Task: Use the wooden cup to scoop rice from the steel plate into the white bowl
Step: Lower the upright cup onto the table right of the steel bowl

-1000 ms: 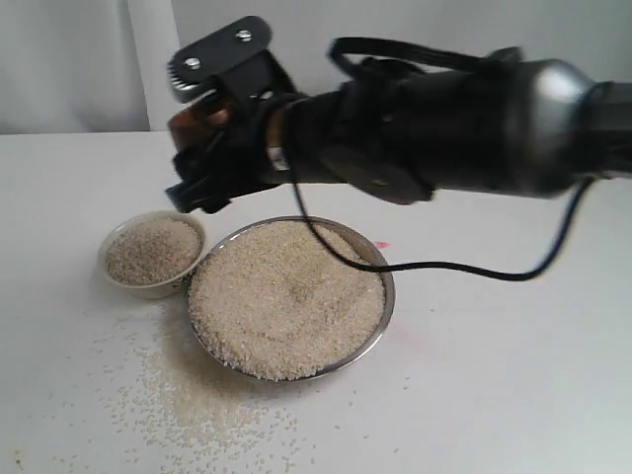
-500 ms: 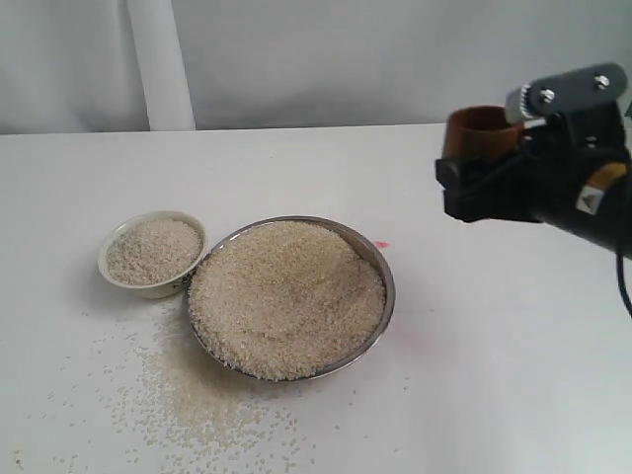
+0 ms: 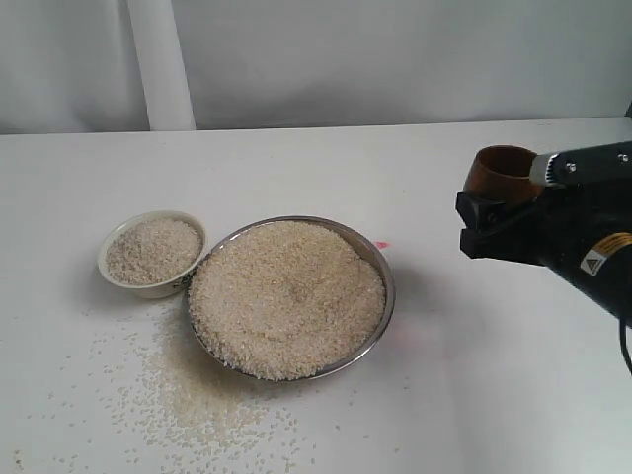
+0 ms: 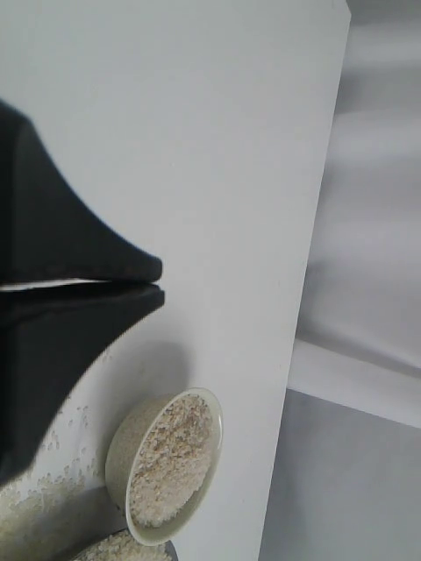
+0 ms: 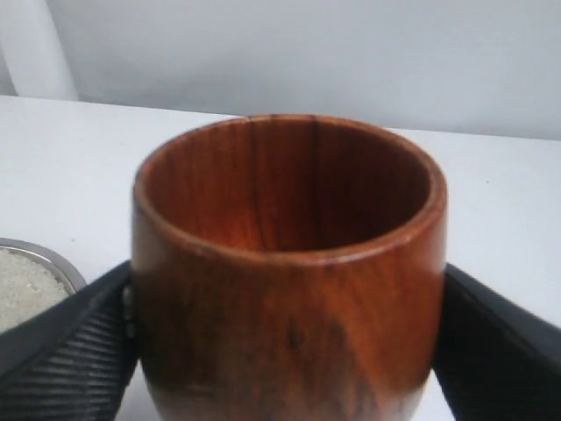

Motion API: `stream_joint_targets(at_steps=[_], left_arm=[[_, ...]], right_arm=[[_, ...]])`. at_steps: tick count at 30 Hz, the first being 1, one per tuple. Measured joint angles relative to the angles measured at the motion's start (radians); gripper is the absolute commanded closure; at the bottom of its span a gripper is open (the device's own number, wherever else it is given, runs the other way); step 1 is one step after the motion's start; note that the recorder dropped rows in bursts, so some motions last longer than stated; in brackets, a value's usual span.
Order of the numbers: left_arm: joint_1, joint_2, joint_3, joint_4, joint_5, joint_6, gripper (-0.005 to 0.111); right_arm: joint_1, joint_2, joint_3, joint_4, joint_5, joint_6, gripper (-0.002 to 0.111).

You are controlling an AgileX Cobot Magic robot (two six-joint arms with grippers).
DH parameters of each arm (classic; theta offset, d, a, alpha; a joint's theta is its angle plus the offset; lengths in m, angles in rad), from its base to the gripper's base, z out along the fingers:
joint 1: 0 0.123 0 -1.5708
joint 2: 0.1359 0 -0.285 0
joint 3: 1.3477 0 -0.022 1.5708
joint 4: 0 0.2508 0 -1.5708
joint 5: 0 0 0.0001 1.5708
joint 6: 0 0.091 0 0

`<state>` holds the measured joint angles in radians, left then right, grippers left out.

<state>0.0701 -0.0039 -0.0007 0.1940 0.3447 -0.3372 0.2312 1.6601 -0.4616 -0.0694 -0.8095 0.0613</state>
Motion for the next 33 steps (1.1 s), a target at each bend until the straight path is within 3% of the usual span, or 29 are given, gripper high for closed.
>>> stream_joint_targets(at_steps=[7, 33], left_arm=[[0.000, 0.000, 0.000, 0.000, 0.000, 0.000, 0.107], [0.000, 0.000, 0.000, 0.000, 0.000, 0.000, 0.107]], right_arm=[[0.000, 0.155, 0.000, 0.002, -0.113, -0.047, 0.108], [0.000, 0.301, -0.002, 0.115, -0.092, -0.087, 0.108]])
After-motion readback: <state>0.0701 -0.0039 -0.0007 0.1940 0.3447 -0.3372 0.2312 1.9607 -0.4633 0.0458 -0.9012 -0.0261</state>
